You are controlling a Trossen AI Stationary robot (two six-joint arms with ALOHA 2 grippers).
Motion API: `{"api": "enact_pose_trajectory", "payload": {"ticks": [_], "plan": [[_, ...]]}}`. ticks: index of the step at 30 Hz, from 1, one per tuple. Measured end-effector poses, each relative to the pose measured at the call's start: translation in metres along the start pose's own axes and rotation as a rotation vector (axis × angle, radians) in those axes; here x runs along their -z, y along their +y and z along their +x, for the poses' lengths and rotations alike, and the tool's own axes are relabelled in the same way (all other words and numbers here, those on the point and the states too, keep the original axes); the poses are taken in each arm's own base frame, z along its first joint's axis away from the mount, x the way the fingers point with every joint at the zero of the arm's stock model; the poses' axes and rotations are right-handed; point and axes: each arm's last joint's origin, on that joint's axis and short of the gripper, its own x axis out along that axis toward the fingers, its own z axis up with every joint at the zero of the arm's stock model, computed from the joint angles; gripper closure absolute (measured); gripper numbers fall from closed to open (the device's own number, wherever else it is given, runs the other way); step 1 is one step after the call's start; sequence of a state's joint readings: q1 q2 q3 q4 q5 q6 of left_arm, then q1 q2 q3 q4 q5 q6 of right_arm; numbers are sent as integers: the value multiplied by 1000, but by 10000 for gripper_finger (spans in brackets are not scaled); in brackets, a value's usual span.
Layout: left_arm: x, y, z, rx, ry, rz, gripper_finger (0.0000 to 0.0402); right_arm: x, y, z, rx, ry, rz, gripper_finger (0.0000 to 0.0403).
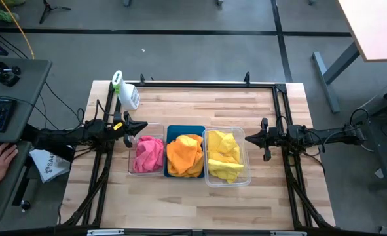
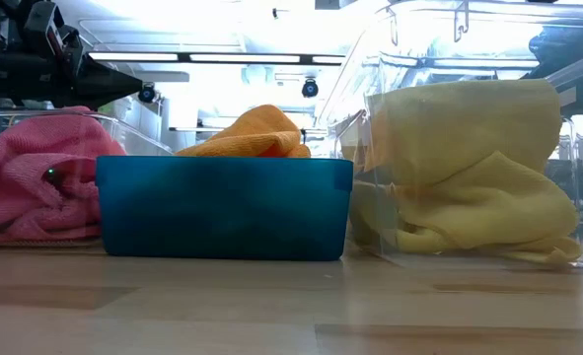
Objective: Sort microfiber towel by color & place in baskets
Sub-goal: Return to Home Position
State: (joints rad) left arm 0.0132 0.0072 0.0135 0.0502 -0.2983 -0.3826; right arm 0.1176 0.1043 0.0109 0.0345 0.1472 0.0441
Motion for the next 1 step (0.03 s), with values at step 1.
{"api": "enact_pose_trajectory", "payload": {"ticks": [1], "plan": [[0, 0, 0, 0, 0, 0, 401, 0, 0, 0, 1, 0, 0, 402]]}}
